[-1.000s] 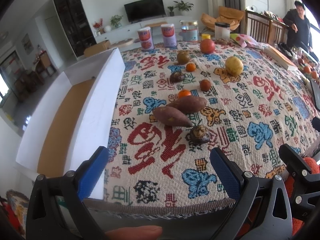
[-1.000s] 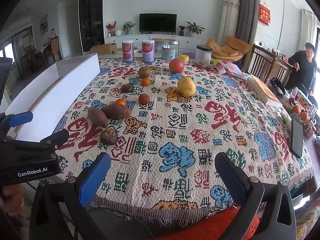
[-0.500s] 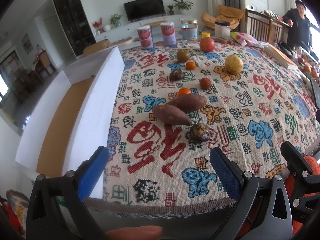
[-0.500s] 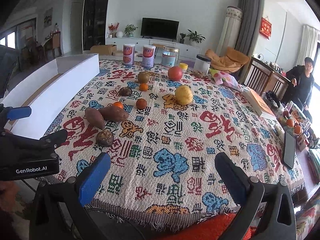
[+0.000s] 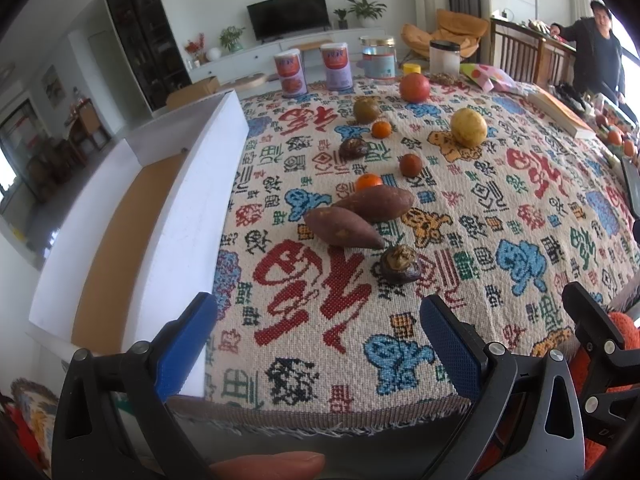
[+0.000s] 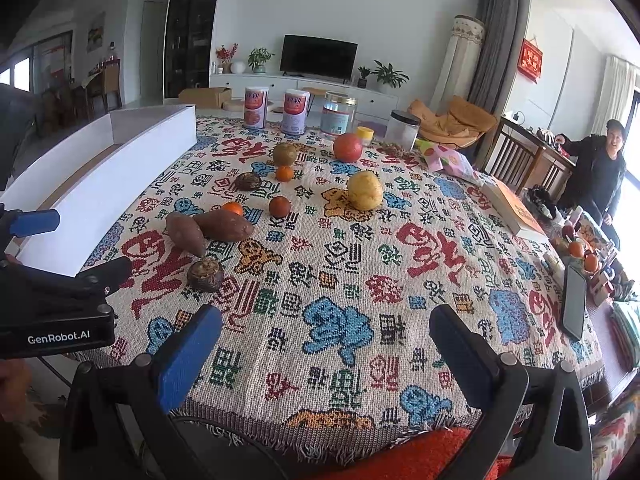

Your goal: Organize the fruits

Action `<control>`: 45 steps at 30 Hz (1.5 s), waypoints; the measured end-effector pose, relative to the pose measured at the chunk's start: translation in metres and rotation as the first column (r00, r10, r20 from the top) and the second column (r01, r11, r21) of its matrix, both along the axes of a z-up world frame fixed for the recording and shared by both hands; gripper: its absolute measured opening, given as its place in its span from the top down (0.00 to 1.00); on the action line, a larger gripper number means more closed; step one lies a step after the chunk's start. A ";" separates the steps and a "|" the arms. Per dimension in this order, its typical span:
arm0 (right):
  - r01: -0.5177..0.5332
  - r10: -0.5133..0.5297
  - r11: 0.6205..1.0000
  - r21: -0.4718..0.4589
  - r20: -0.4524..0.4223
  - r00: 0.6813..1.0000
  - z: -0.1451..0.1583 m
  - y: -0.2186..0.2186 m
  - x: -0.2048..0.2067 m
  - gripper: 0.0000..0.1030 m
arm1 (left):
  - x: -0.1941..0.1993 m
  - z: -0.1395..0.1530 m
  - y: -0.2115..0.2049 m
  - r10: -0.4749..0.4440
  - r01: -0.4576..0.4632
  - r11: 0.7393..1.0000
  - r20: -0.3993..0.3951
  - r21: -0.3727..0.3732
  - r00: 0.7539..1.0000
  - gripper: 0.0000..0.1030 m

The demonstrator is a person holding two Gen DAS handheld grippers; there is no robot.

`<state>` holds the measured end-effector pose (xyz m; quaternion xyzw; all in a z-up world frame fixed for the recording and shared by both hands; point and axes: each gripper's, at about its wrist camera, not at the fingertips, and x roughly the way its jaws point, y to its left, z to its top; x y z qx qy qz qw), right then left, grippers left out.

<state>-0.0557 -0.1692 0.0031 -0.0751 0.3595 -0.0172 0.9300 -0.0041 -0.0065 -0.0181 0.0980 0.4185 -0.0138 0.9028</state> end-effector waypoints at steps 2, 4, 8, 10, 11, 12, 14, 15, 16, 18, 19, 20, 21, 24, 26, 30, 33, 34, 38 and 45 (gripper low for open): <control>0.001 -0.001 1.000 -0.001 0.000 1.000 0.000 0.000 0.000 0.00 | 0.000 0.000 0.000 0.000 0.000 1.000 0.000 0.000 1.000 0.01; 0.001 -0.001 1.000 -0.002 0.001 1.000 0.000 0.001 0.000 0.00 | 0.000 0.000 0.000 0.000 0.000 1.000 -0.001 0.000 1.000 0.01; 0.001 -0.001 1.000 -0.004 -0.001 1.000 0.000 0.001 0.000 0.00 | 0.000 0.000 0.000 0.000 0.000 1.000 -0.001 0.000 1.000 0.01; 0.000 0.000 1.000 -0.006 -0.002 1.000 -0.001 0.002 0.000 0.00 | 0.000 0.000 0.000 0.000 0.000 1.000 -0.002 -0.001 1.000 0.01; -0.001 0.001 1.000 -0.007 -0.002 1.000 -0.001 0.003 0.000 0.00 | 0.000 0.000 0.000 0.000 0.000 1.000 -0.003 -0.002 1.000 0.01; -0.001 0.001 1.000 -0.006 -0.003 1.000 -0.001 0.003 0.000 0.00 | 0.000 -0.001 0.001 -0.002 0.002 1.000 -0.004 -0.002 1.000 0.01; -0.004 0.004 1.000 -0.007 -0.004 1.000 -0.001 0.003 0.000 0.00 | 0.001 -0.003 0.004 -0.006 0.006 1.000 -0.015 0.000 1.000 0.01; -0.012 0.011 1.000 -0.013 -0.014 1.000 -0.001 0.004 0.001 0.00 | 0.001 -0.004 0.007 -0.007 0.007 1.000 -0.025 -0.002 1.000 0.01; -0.034 0.032 0.999 -0.034 -0.042 0.999 0.001 0.004 0.002 0.00 | 0.002 -0.005 0.012 -0.007 0.007 1.000 -0.038 -0.010 0.999 0.01; -0.104 0.092 0.989 -0.110 -0.105 0.990 0.013 0.000 0.004 0.00 | 0.003 -0.011 0.024 -0.006 0.005 1.000 -0.060 -0.022 0.998 0.01; -0.137 0.112 0.972 -0.189 -0.136 0.984 0.024 -0.004 0.004 0.00 | 0.004 -0.015 0.029 -0.001 0.000 1.000 -0.068 -0.020 0.998 0.01; -0.163 0.115 0.938 -0.305 -0.170 0.979 0.034 -0.008 0.002 0.00 | 0.005 -0.020 0.033 0.007 -0.009 1.000 -0.076 -0.016 0.997 0.01; -0.186 0.099 0.870 -0.456 -0.207 0.973 0.042 -0.012 0.000 0.00 | 0.007 -0.025 0.037 0.017 -0.018 1.000 -0.087 -0.012 0.996 0.01; -0.220 0.014 0.591 -0.777 -0.263 0.965 0.049 -0.027 0.001 0.00 | 0.015 -0.042 0.039 0.030 -0.037 0.998 -0.123 -0.048 0.992 0.01; -0.182 0.027 0.637 -0.749 -0.214 0.976 0.056 -0.033 0.009 0.00 | 0.021 -0.052 0.036 0.023 -0.036 0.995 -0.142 -0.093 0.990 0.01; -0.116 0.097 0.984 -0.136 -0.140 0.985 0.039 -0.045 0.030 0.00 | 0.039 -0.075 0.026 -0.018 -0.005 0.991 -0.177 -0.130 0.984 0.01; -0.018 0.028 0.990 0.143 -0.071 0.997 -0.007 -0.039 0.046 0.00 | 0.054 -0.090 0.019 -0.028 0.008 0.995 -0.191 -0.103 0.981 0.01; 0.015 -0.004 0.983 0.182 -0.060 0.998 -0.021 -0.036 0.052 0.00 | 0.059 -0.096 0.018 -0.025 0.006 0.996 -0.202 -0.093 0.979 0.01; 0.065 -0.043 0.969 0.238 -0.098 0.994 -0.056 -0.026 0.073 0.00 | 0.062 -0.103 0.024 -0.014 -0.012 0.991 -0.186 -0.135 0.983 0.00; 0.126 -0.113 0.971 0.205 -0.077 0.991 -0.079 -0.040 0.104 0.00 | 0.060 -0.103 0.027 -0.006 -0.017 0.990 -0.159 -0.143 0.987 0.00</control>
